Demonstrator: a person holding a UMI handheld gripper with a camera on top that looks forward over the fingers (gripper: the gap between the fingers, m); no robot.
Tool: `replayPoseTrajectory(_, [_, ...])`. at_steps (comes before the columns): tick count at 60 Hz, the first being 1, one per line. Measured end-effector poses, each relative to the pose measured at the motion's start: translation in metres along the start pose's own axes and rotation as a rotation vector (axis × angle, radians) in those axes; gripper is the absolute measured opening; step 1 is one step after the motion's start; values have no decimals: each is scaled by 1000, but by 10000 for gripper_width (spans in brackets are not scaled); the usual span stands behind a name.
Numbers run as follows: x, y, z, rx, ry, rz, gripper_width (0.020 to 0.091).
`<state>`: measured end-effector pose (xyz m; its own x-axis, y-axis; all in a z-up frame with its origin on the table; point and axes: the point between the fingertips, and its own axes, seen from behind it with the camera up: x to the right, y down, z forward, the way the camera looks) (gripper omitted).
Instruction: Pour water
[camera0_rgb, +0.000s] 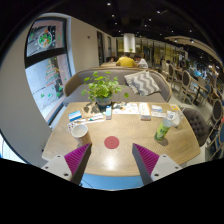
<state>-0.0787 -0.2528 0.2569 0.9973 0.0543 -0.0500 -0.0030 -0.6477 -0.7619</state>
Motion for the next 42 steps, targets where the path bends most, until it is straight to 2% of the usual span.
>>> replayPoseTrajectory(7, [43,11,6,-2,26,7,847])
replayPoseTrajectory(8, [29,8,2,-5,36,10,849])
replayPoseTrajectory(10, [66,19,12,-4,43,12,848])
replayPoseTrajectory(23, [167,48,48,1,66,-6,850])
replayPoseTrajectory(34, [253,59,103,24,102,10,852])
replayPoseTrajectory(42, [291,49,153,58,98,18,853])
